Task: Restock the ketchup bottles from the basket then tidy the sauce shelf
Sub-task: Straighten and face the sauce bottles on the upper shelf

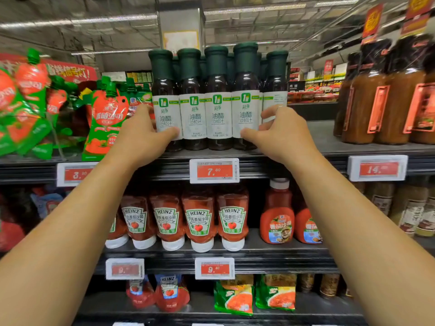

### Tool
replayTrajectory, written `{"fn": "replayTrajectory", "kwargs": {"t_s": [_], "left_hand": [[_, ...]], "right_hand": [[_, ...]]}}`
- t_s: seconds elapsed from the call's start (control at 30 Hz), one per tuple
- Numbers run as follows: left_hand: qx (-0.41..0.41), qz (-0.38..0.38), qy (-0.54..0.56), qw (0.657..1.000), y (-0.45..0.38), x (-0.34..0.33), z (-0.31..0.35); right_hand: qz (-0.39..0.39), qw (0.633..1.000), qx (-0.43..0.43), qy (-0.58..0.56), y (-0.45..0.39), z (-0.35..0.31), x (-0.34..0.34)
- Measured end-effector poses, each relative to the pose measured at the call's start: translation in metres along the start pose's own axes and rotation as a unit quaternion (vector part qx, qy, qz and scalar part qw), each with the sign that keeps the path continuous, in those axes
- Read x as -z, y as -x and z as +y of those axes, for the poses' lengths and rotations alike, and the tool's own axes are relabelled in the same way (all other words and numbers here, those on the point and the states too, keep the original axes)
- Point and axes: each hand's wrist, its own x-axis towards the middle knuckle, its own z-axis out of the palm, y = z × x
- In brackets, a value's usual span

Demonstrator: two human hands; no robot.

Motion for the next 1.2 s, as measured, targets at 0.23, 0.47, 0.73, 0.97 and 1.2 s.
{"fn": "replayTrajectory", "kwargs": {"t_s": [0.23, 0.47, 0.73, 0.97, 1.2], "left_hand": [[-0.002, 0.046, 0.103, 0.994, 0.037, 0.022, -0.006], [-0.030, 0.031, 0.235, 0.971, 0.121, 0.049, 0.011], [-0.030, -0.112, 0.283, 0.952, 0.210, 0.021, 0.019], [-0.054, -0.216, 0.280, 0.934, 0.245, -0.008, 0.076], [-0.101, -0.210, 0.310, 0.922, 0.232, -0.047, 0.148]], "right_hand": [[0.068, 0.993, 0.031, -0.089, 0.049, 0.005, 0.026], [0.082, 0.984, 0.049, -0.151, 0.143, 0.009, 0.056], [0.113, 0.986, -0.046, -0.115, 0.250, 0.053, 0.134], [0.132, 0.985, -0.081, -0.072, 0.272, 0.072, 0.189], [0.094, 0.993, -0.067, -0.020, 0.241, 0.107, 0.224]]}}
